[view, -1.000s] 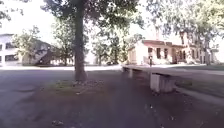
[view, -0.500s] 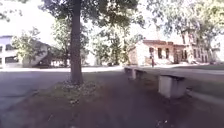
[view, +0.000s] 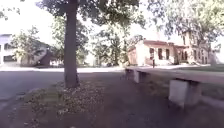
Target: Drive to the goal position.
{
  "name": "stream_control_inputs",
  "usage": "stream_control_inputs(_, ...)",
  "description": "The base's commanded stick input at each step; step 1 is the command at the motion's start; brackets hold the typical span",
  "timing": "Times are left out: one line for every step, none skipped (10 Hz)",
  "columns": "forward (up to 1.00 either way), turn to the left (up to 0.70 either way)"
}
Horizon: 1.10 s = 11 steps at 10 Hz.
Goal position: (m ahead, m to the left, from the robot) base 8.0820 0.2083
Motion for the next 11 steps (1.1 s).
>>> stream_control_inputs(0.70, 0.00)
stream_control_inputs(0.70, -0.09)
stream_control_inputs(0.70, -0.14)
stream_control_inputs(0.70, -0.14)
stream_control_inputs(0.70, -0.11)
stream_control_inputs(0.70, 0.00)
stream_control_inputs(0.70, 0.00)
stream_control_inputs(0.70, 0.00)
stream_control_inputs(0.70, 0.00)
stream_control_inputs(0.70, 0.02)
stream_control_inputs(0.70, 0.05)
